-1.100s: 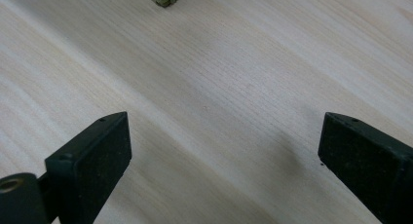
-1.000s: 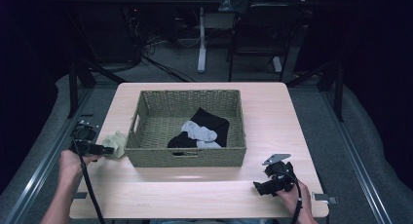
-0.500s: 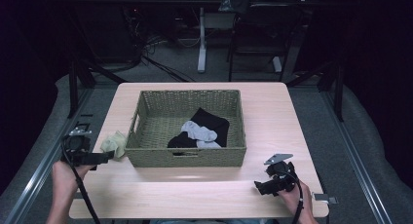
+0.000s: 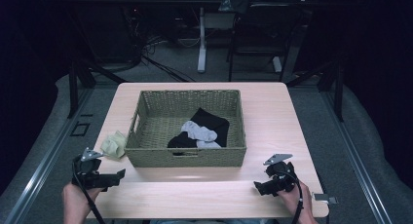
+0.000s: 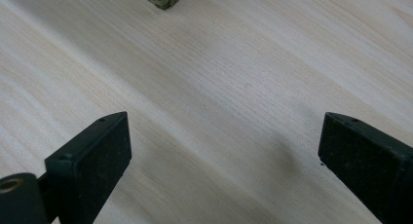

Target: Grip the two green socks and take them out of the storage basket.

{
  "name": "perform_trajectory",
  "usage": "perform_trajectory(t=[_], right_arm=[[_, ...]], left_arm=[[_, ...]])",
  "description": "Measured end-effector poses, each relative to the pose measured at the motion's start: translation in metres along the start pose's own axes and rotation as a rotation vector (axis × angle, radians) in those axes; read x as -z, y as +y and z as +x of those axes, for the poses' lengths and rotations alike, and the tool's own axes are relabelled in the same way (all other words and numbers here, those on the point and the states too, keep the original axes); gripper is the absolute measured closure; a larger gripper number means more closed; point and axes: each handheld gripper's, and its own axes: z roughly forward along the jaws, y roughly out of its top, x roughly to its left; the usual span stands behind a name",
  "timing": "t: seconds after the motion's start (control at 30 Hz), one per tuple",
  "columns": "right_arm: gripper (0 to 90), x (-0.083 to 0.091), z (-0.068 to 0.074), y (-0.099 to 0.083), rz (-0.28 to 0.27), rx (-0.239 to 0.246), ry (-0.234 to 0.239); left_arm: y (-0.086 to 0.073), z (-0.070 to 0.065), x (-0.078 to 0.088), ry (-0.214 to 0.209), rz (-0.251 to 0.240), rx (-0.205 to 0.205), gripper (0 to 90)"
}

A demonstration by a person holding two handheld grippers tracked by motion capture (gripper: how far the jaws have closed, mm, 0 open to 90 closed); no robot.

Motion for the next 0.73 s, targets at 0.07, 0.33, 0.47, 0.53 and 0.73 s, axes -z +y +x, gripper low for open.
perform_trajectory(t=[0.07,0.33,0.47,0.53,0.73], right_arm=[[4.6,0.0,0.0,0.0,0.001,0.0,0.0],[4.6,0.001,0.0,0.0,0.004,0.01,-0.002],[4.6,0.0,0.0,0.0,-0.006,0.008,-0.006],[4.6,0.001,0.0,0.0,-0.007,0.009,-0.003],[4.6,0.001,0.0,0.002,-0.009,0.016,0.009]], left_arm=[[-0.004,-0.002,-0.003,-0.007,0.004,0.005,0.1],[-0.023,-0.016,-0.017,0.009,-0.013,0.013,0.1],[-0.03,-0.02,-0.025,0.003,0.014,0.005,0.1],[-0.032,-0.02,-0.03,-0.002,0.037,0.003,0.0],[-0.032,-0.019,-0.033,0.015,0.054,-0.012,0.0]])
